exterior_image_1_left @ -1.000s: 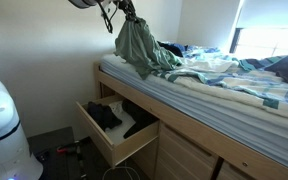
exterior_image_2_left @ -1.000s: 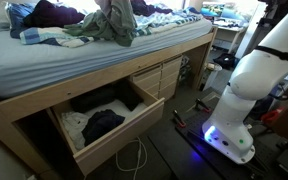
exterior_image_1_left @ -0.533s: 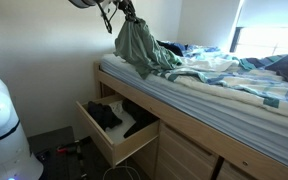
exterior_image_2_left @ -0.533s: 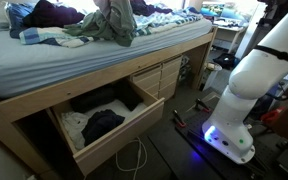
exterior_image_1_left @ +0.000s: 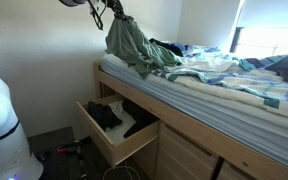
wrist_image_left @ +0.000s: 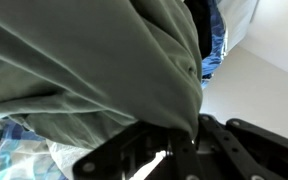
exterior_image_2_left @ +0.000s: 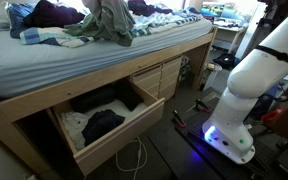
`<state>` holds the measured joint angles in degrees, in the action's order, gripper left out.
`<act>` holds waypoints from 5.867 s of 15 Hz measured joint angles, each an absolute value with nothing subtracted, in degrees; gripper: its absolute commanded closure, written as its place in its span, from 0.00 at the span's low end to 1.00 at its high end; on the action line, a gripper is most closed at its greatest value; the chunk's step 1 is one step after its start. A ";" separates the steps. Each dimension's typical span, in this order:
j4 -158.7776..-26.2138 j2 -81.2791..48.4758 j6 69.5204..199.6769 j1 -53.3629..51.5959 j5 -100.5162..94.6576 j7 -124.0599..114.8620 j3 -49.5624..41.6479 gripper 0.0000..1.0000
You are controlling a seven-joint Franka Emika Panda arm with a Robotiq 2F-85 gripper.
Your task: Remove the grey clothing from the bed and place it in the open drawer
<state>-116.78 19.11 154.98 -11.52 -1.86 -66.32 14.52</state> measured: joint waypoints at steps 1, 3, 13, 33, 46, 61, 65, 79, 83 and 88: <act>-116.77 20.11 154.21 -11.63 -1.81 -66.32 15.39 0.97; -116.76 22.44 152.22 -11.90 -1.78 -66.25 17.08 0.97; -116.78 32.13 145.16 -12.44 -1.72 -64.31 22.58 0.97; -136.85 22.05 145.18 -14.14 22.06 -55.68 15.19 0.97; -144.48 13.74 149.44 -13.42 20.85 -51.81 15.37 0.97; -145.37 5.74 162.01 -13.53 23.81 -51.83 15.33 0.97; -145.31 -2.99 172.37 -13.01 23.38 -53.51 14.38 0.97; -141.67 -21.65 175.68 -17.20 18.28 -57.68 8.95 0.97; -138.69 -24.82 167.91 -16.95 18.75 -57.63 10.03 0.97; -135.38 -28.68 164.22 -17.27 18.64 -57.64 9.64 0.97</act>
<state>-135.38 -28.68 164.22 -17.27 18.64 -57.64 9.64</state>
